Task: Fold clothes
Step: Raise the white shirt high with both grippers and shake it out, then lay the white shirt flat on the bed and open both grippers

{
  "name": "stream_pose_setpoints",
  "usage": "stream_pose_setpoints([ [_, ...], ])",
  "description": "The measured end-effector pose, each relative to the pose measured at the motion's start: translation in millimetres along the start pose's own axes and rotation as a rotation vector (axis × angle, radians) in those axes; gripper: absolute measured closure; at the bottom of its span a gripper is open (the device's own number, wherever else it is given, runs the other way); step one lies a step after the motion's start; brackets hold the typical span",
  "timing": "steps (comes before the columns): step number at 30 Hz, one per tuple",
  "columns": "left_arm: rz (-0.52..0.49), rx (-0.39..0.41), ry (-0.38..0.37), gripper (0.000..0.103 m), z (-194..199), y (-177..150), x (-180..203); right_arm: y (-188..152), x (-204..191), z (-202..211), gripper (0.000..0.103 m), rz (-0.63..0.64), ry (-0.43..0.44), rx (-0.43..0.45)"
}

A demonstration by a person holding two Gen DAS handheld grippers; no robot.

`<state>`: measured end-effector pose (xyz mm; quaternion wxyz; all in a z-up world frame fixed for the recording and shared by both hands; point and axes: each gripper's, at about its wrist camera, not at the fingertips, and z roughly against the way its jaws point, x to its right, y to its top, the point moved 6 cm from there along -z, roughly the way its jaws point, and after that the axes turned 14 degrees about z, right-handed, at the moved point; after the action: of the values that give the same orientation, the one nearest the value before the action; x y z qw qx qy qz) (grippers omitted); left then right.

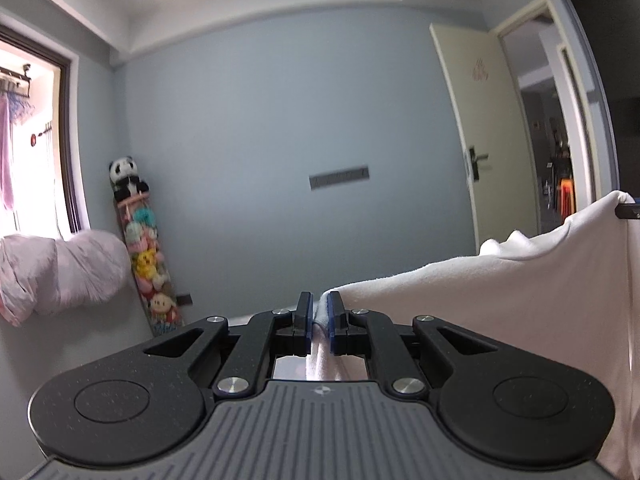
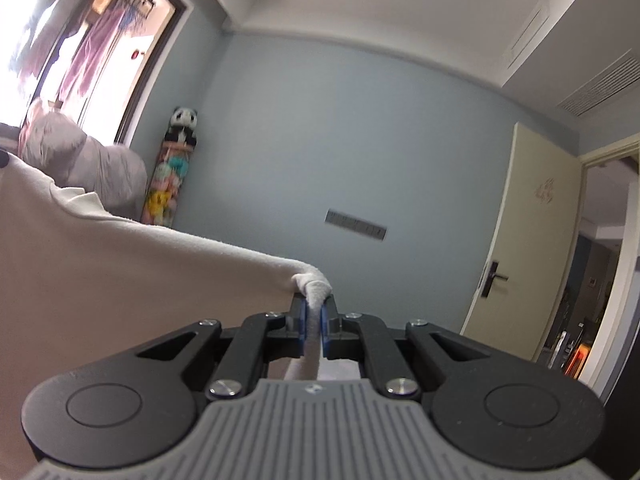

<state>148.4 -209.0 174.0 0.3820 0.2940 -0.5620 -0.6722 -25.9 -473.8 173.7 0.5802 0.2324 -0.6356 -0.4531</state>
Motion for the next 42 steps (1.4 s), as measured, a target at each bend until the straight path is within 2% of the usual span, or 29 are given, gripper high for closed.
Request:
stream_pose_setpoints([
  [6,0.000,-0.162,0.031,0.097,-96.5,-40.9,-16.1,-36.7,-19.6,-95.9,0.094,0.014,0.082,-0.124],
  [13,-0.034,-0.342,0.076,0.097,-205.1,-114.7,-26.1,-122.8,-60.2,-214.1,0.094,-0.001,0.170,-0.322],
  [24,-0.074,-0.516,0.113,0.097,-339.0,-211.2,-36.4,-224.4,-101.1,-376.5,0.094,-0.065,0.239,-0.514],
  [29,-0.080,-0.612,0.137,0.097,-378.7,-264.9,-39.1,-265.5,-134.3,-422.7,0.094,-0.044,0.301,-0.591],
  [34,-0.062,-0.672,0.164,0.098,-393.0,-304.0,-48.9,-302.5,-154.7,-444.5,0.094,-0.056,0.348,-0.668],
  [37,-0.031,-0.721,0.176,0.097,-403.2,-318.1,-56.4,-313.0,-156.3,-448.4,0.079,-0.072,0.337,-0.680],
  [38,-0.007,-0.718,0.173,0.097,-402.4,-318.5,-58.1,-315.0,-155.8,-449.5,0.071,-0.077,0.330,-0.681],
  [39,0.016,-0.716,0.169,0.096,-401.7,-318.7,-59.9,-315.6,-154.0,-449.3,0.069,-0.088,0.328,-0.686],
  [40,0.035,-0.722,0.168,0.094,-398.6,-316.0,-61.6,-315.6,-151.7,-448.8,0.068,-0.109,0.333,-0.690],
  [42,0.070,-0.724,0.164,0.084,-389.8,-308.2,-64.3,-315.1,-146.6,-450.3,0.060,-0.155,0.345,-0.696],
])
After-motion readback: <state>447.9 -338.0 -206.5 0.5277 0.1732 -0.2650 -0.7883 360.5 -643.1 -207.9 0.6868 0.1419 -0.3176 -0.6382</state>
